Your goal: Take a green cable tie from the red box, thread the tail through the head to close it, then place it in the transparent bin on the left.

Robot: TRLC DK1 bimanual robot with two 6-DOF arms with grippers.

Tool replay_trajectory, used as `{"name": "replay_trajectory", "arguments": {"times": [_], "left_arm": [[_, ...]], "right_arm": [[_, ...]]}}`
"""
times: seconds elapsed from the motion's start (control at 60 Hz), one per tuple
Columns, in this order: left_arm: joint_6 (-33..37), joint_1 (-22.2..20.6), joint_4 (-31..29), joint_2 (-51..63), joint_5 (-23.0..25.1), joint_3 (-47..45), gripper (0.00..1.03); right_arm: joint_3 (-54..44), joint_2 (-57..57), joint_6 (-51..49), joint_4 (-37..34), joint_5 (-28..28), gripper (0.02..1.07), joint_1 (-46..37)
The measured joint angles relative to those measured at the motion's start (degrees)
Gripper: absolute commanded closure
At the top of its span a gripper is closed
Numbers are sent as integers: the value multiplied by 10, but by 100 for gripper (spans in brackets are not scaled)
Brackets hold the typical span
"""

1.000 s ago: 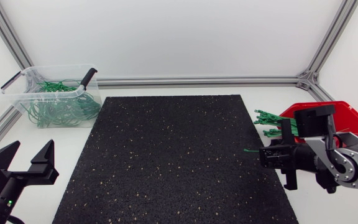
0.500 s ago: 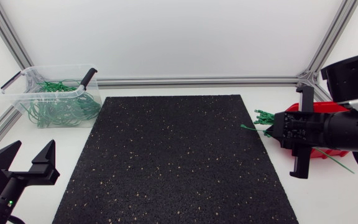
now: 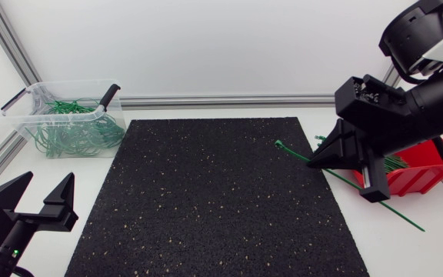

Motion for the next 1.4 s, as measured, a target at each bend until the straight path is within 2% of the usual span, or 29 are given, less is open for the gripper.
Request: {"name": "replay_trajectory", "arguments": {"times": [0.233,0.417,0.617,0.75,0.9,1.15,1.4], "left_arm": [[0,-10,-7,11,0,4,4],[-15,-17,-21,88,24,26,4],[-44,-17,-17,174,98,83,4],[-74,-17,-4,254,165,140,4],[-94,-34,0,338,226,199,4],[-108,-147,3,442,260,271,4],[-165,-160,22,525,404,350,4]], "right_arm": [[-4,70,71,12,-117,101,-15],[-9,131,110,33,-209,101,-14],[-10,181,126,44,-302,101,-6],[-30,190,165,85,-377,101,2],[-64,190,233,175,-412,101,17],[-96,165,351,305,-433,101,42],[-101,147,445,396,-444,101,65]]}}
